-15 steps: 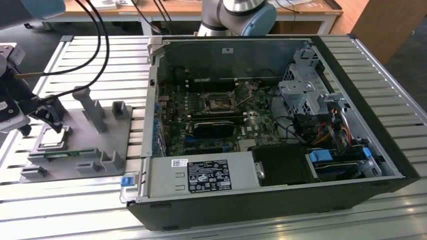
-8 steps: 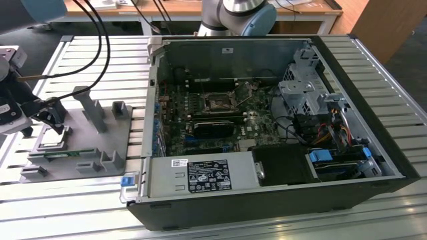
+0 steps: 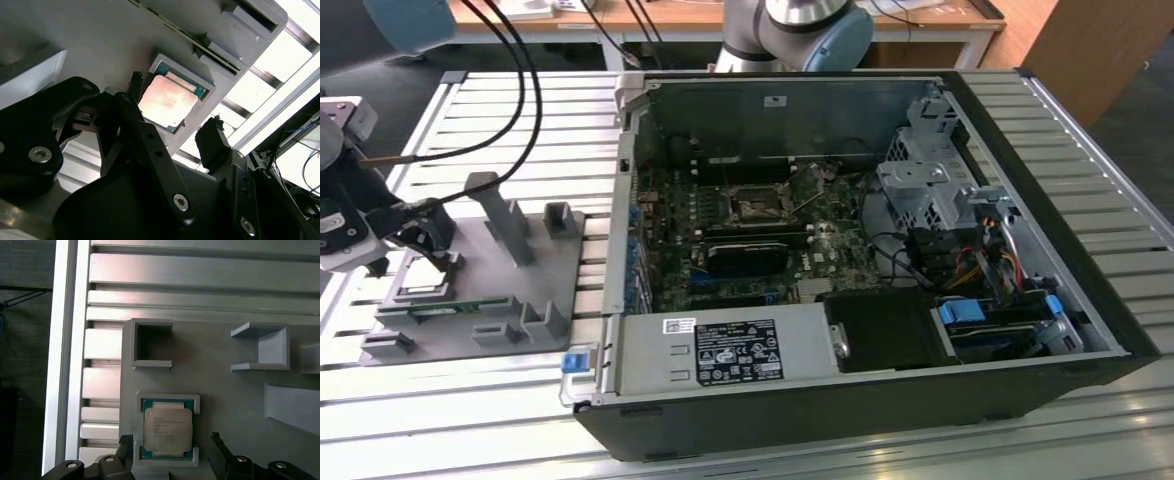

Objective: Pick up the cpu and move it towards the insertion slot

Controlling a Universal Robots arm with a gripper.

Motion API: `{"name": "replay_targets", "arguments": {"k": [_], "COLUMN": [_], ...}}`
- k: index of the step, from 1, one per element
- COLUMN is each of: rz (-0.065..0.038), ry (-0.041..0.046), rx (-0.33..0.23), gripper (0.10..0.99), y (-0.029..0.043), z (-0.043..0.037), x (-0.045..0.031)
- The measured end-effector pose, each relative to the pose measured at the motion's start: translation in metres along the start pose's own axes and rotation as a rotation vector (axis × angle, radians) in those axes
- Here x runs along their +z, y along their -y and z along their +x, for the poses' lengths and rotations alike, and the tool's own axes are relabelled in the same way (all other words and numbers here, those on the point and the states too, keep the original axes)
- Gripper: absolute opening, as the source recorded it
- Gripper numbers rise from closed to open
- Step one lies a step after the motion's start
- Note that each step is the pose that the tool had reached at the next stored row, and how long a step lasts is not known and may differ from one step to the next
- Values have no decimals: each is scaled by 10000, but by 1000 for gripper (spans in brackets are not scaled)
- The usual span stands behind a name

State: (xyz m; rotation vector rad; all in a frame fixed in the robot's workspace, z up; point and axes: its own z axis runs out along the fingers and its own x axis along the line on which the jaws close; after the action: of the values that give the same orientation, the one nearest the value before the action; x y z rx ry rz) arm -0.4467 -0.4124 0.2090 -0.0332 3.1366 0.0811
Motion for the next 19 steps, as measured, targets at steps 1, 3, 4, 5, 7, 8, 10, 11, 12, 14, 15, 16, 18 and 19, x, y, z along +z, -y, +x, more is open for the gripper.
{"name": "replay_targets", "arguments": {"k": [1, 3, 4, 5, 7, 8, 10, 11, 12, 14, 15, 16, 18, 19], "rz": [-1, -2, -2, -1, -2, -3, -5, -5, -5, -5, -5, -5, -6, -6], "ry": [0, 0, 0, -2, 1, 1, 0, 1, 0, -1, -1, -1, 0, 2], "rx": [0, 0, 0, 0, -1, -1, 0, 0, 0, 0, 1, 0, 0, 0], "gripper": [706, 706, 706, 706, 706, 706, 706, 706, 706, 706, 706, 706, 706, 706], "y": [0, 1, 2, 3, 4, 4, 4, 4, 3, -1, -7, -16, -38, -45], "z": [0, 0, 1, 2, 3, 4, 5, 6, 7, 10, 10, 10, 10, 10], "x": [8, 24, 33, 40, 61, 71, 89, 98, 105, 115, 120, 124, 134, 142]}}
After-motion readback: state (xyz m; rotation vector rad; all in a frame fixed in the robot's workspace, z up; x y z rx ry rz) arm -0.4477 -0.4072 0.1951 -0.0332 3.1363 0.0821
